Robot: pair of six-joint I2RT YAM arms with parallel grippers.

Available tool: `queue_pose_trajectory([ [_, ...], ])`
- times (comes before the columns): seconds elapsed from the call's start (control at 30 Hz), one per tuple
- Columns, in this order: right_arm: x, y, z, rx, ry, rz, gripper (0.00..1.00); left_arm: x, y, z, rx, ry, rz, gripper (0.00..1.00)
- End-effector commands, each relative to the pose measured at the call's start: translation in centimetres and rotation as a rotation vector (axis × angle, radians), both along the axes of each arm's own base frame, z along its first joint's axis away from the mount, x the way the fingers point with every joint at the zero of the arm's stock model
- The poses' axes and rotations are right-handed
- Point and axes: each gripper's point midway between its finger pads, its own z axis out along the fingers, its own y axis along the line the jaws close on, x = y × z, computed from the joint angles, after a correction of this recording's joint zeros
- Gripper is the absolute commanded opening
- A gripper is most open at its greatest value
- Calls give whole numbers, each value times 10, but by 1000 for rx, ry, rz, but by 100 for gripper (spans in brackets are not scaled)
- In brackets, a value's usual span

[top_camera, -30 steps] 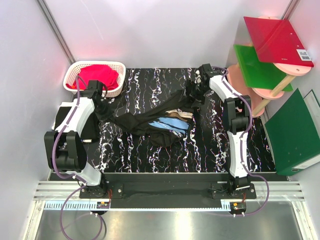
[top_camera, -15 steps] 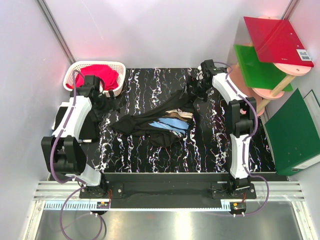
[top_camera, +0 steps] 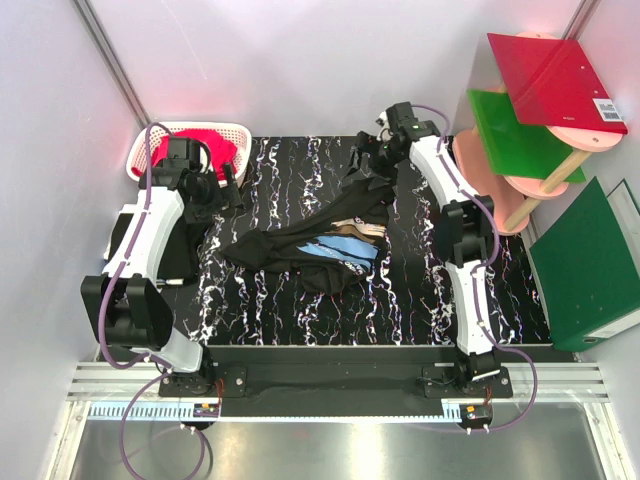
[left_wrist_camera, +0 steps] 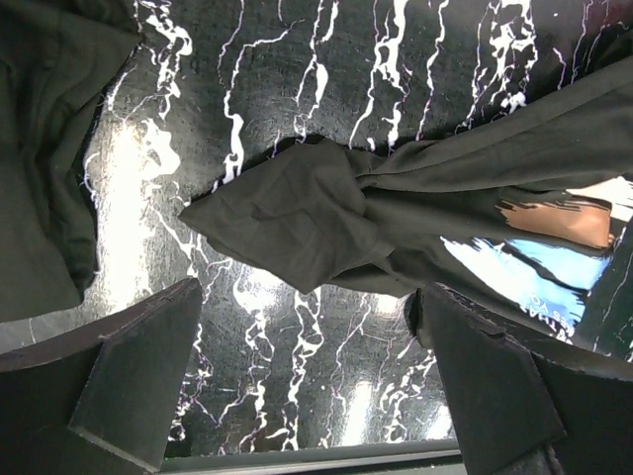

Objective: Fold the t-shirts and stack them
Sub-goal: Move the tshirt to the center of the board, then flatten out the tshirt

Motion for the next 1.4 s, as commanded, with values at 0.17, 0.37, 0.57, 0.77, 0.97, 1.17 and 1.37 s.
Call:
queue_pose_trajectory([
  [0.17, -20, 40, -34, 12, 132, 60, 96, -5, -11, -47, -33, 123, -70, 99],
  [0.37, -20, 39, -34, 6, 139, 43, 95, -14, -11, -75, -21, 233, -79, 99],
  [0.57, -18, 29, -7, -36, 71, 8, 95, -9, -18, -90, -31, 293, -136, 99],
  [0.77, -23, 18, 13, -75, 29, -8, 96, -7, -39, -92, -54, 315, -236, 99],
  [0.97, -26, 17, 8, -80, 48, -10, 96, -3, -74, -86, -30, 280, -387, 99],
  [1.17, -24, 18, 4, -80, 53, -10, 96, -7, -88, -110, 52, 372, -446, 97],
  [1.37, -21, 15, -9, -104, 66, -20, 96, -4, -76, -132, 113, 457, -372, 43],
])
